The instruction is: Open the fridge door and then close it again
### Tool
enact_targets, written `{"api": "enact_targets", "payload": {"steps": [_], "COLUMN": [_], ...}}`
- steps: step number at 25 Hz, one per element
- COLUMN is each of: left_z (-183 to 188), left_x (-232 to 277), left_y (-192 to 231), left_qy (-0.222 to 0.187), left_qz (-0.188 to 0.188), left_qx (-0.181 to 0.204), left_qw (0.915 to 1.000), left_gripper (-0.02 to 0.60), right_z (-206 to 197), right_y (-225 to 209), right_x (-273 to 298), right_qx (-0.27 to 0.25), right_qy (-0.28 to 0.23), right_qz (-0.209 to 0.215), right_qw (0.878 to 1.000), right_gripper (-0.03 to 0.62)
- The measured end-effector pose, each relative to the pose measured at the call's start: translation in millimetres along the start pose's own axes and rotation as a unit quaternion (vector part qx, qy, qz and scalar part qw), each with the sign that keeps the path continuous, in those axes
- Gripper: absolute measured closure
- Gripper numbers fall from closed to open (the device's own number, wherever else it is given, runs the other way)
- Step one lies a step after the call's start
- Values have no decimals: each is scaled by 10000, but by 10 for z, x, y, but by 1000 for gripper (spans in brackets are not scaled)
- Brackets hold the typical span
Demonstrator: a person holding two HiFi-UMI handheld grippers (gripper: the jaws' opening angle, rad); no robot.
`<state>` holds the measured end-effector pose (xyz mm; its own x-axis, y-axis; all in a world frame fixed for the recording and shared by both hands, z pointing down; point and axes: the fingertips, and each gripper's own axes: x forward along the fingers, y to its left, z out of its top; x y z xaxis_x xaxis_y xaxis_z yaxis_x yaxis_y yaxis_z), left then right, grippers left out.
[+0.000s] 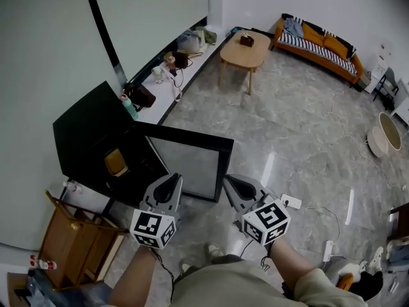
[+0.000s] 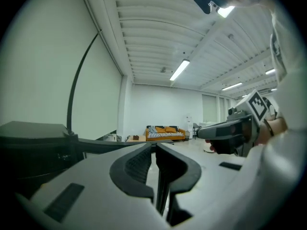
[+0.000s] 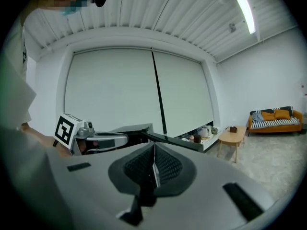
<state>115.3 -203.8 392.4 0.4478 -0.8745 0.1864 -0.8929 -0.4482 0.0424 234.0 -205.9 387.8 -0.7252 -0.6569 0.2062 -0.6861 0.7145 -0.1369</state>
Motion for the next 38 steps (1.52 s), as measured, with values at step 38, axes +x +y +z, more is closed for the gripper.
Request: {"api": "enact_targets", "payload": {"steps": [38], "left_z": [308], "left_x": [-2561], "left_y": [940], "left_qy": [-664], "left_qz": [1903], "left_qx": [106], "left_qw": [9794], "left_gripper": [555], "right_z": [663], "right_y": [2106], "right_x": [560], "right_qx": [-726], "right_qy": [-378], "right_qz": [1882], "right_qw": [9787], "right_gripper": [597]}}
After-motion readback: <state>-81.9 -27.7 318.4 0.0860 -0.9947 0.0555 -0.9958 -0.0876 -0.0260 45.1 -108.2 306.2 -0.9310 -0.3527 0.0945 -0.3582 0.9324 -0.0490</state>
